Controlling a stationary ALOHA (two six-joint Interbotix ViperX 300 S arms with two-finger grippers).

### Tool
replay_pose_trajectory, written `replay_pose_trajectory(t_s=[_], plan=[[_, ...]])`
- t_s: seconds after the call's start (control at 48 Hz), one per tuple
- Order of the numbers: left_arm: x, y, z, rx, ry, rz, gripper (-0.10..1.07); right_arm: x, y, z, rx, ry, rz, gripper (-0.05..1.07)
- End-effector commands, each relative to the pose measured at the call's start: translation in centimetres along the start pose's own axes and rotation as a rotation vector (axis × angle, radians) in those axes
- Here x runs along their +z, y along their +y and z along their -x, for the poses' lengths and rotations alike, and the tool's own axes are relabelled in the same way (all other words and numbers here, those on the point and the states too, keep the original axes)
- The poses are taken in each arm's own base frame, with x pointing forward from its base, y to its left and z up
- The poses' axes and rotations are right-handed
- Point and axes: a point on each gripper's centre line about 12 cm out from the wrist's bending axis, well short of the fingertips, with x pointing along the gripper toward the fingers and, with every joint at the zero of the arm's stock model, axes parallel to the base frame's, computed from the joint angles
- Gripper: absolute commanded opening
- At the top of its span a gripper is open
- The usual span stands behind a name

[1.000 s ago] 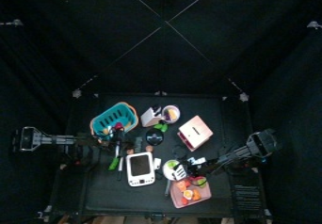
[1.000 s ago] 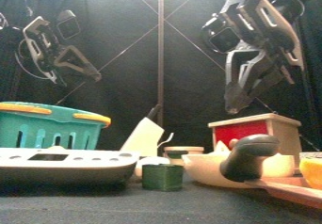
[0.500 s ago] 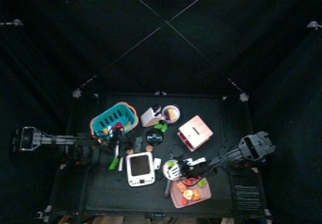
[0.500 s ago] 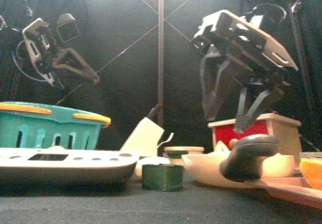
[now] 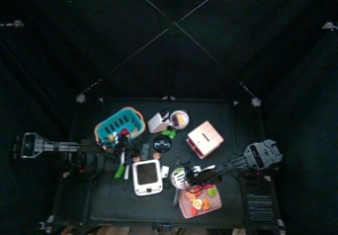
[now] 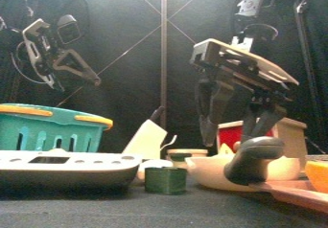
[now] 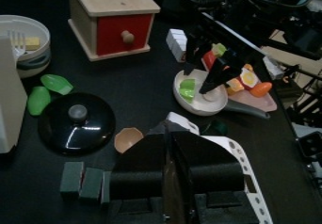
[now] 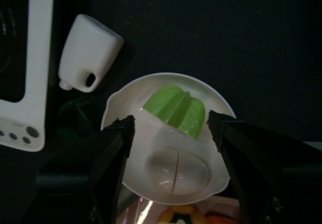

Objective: Grab starfruit bottom

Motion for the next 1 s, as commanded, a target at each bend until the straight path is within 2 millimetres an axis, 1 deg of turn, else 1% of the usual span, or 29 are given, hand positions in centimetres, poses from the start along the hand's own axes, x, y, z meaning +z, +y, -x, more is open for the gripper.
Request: replay_pose_trajectory(t_s=[0.0,0.125,0.396,0.479,0.729,0.792,0.979], plan=[[0.5,-0.2,-0.1,-0.008,-0.020,-0.001,0.43,0.6,0.9,0.7,0.033,-0.002,-0.018,0.94],[0.5,-0.2,-0.1,-0.008,-0.020,-0.001,0.43,0.6,0.7,0.4,0.023,-0.001,-0.016,0.94],[0.4,-0.1,-0.1,-0.003,-0.013,0.000,0.43,1.3,0.1,-0.1,0.004,-0.013,-0.017,0.92],[0.3,-0.1,-0.1,-0.004,-0.010,0.000,0.43,1.4,-0.2,-0.3,-0.005,-0.014,-0.019,0.87],[0.2,-0.1,0.0,-0.002,-0.010,0.009,0.43,1.2,-0.5,-0.6,-0.010,-0.013,-0.008,0.67],[0.2,0.0,0.0,0.000,-0.011,0.011,0.43,1.3,-0.4,-0.6,-0.004,-0.017,-0.003,0.65],[0.2,0.0,0.0,0.001,-0.010,0.011,0.43,1.7,0.5,0.5,0.036,-0.034,0.007,0.64]])
